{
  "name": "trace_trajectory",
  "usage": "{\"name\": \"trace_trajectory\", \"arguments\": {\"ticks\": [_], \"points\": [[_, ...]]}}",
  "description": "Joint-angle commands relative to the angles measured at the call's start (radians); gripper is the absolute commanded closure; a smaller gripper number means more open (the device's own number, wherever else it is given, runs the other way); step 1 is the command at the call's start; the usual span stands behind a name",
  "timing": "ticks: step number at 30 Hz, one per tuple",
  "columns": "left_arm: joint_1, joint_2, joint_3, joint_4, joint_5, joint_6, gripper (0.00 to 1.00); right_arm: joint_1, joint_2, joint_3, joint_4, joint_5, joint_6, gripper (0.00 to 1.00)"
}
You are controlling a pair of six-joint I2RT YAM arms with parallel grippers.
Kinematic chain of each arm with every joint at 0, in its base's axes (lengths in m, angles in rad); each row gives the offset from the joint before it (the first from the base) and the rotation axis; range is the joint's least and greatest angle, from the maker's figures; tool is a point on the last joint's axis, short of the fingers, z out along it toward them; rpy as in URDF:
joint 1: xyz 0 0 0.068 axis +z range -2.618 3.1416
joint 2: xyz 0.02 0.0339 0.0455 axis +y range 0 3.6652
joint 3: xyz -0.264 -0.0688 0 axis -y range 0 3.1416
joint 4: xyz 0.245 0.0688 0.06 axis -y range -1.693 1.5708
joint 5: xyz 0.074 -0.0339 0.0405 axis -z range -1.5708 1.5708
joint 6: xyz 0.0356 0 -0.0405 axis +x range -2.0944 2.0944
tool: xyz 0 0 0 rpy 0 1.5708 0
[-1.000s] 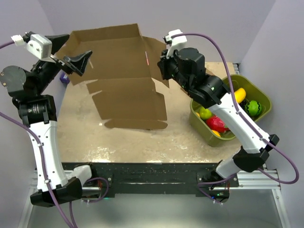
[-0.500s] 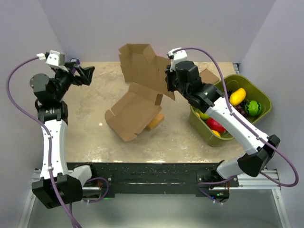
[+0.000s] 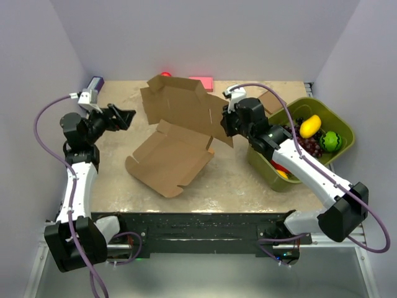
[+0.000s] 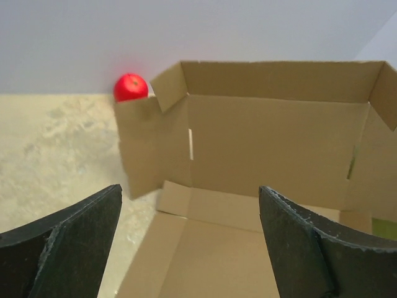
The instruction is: Fold the paper box
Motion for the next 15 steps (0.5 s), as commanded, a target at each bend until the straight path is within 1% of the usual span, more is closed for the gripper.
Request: {"name": "trace_trajectory", "arguments": {"ticks": [1,4,9,12,14,15], "points": [[-0.032,-0.009,-0.075,-0.012,-0.006,-0.030,0.06,-0.040,-0.015,-0.054,0.087,-0.202,-0.093,1.00],[-0.069,-0.024,-0.084,-0.067,-0.058,0.011,0.07,-0.066,-0.015,-0.100,0.119,-0.246,-0.137,1.00],[-0.092,-0.026,-0.014,-0.133,-0.176,0.065,0.06,-0.106,-0.024,-0.191,0.203,-0.359,-0.187,1.00],[-0.092,-0.008,0.040,-0.138,-0.219,0.094,0.06,-0.110,-0.018,-0.226,0.241,-0.394,-0.199,1.00],[-0.091,0.009,0.081,-0.112,-0.226,0.122,0.06,-0.109,-0.006,-0.239,0.248,-0.405,-0.208,1.00],[-0.092,0.040,0.101,-0.112,-0.235,0.131,0.06,-0.110,-0.003,-0.243,0.254,-0.414,-0.210,1.00]]}}
